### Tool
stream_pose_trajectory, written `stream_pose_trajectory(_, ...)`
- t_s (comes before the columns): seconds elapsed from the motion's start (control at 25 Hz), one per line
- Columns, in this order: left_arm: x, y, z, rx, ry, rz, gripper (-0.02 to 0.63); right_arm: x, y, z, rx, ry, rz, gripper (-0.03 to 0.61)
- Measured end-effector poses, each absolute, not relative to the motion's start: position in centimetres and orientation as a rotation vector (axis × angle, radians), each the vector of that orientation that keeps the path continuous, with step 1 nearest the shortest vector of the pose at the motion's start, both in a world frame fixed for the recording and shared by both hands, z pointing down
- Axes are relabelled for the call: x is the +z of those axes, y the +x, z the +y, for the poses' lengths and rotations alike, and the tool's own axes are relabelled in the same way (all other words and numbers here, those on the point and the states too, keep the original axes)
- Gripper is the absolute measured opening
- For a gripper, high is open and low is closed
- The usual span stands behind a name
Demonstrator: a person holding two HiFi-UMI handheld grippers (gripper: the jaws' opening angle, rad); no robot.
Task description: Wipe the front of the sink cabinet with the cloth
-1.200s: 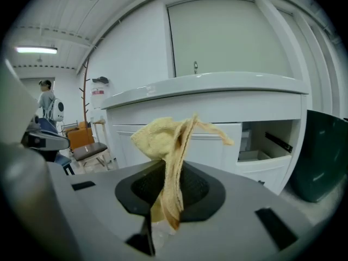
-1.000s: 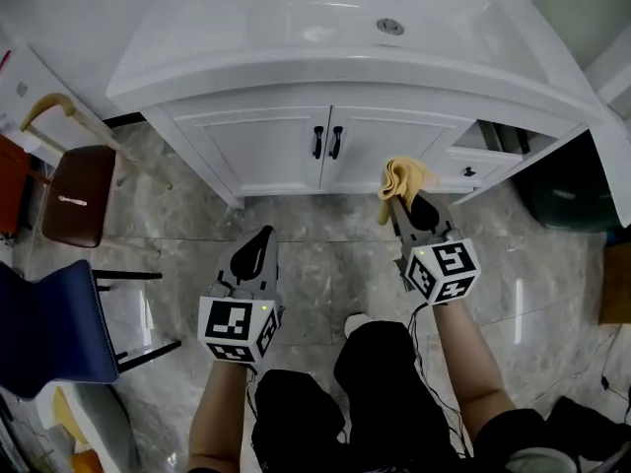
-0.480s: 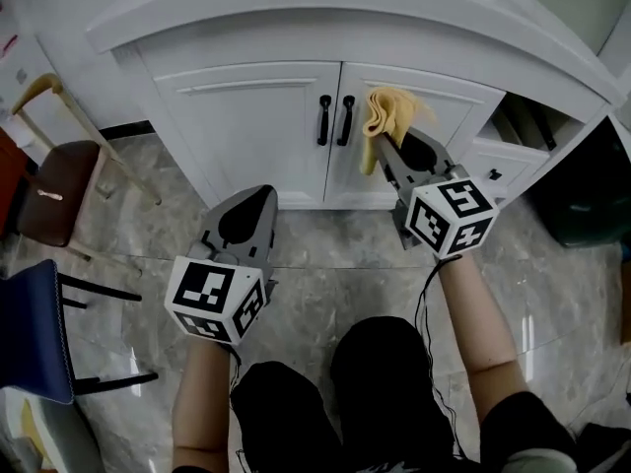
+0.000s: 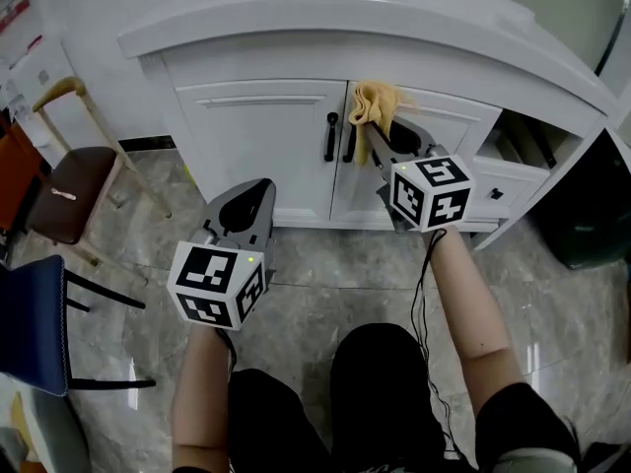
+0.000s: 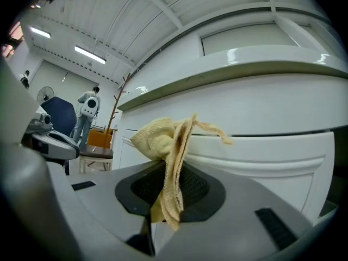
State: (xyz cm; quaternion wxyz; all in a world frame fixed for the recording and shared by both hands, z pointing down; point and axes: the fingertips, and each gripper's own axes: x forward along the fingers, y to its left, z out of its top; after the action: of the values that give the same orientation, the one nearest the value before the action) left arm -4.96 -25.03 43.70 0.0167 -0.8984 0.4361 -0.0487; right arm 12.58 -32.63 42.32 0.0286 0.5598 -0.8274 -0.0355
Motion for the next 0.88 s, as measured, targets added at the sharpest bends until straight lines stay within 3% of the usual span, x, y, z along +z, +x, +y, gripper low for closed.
stream_pose_trajectory(0.32,43.5,-2.6,-25.3,-0.194,-2.746,1.33,0.015,42.6,14.7,-33.3,-0.074,1.805,-2.51,0.081)
stream_pose_trajectory(0.88,44.2,5.5,-25.8,-0.213,-2.776,1.176,0.015,43.2,27.1,-30.6,-0.028,2.048,-2.361,0.081)
